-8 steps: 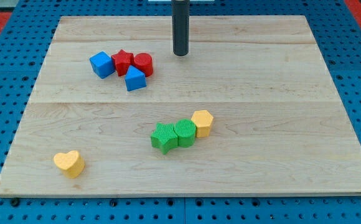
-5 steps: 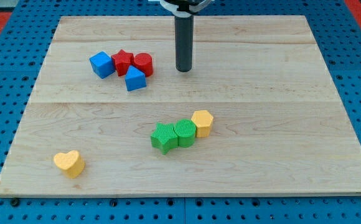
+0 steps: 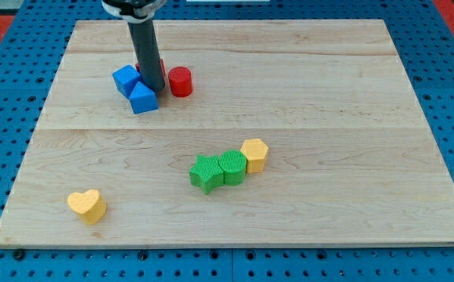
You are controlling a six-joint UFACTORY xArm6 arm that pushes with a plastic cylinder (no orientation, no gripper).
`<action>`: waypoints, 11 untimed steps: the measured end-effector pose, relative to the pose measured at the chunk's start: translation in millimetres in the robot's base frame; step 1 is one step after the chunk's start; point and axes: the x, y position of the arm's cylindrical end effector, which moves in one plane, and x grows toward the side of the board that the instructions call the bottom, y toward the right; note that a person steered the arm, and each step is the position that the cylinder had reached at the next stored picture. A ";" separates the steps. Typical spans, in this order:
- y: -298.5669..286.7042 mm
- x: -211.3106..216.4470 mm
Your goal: Push the blue cube along with red star slightly up
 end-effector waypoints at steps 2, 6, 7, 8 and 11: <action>67.4 -3.9; 84.4 18.6; 48.2 27.0; 12.7 42.2; -59.6 76.0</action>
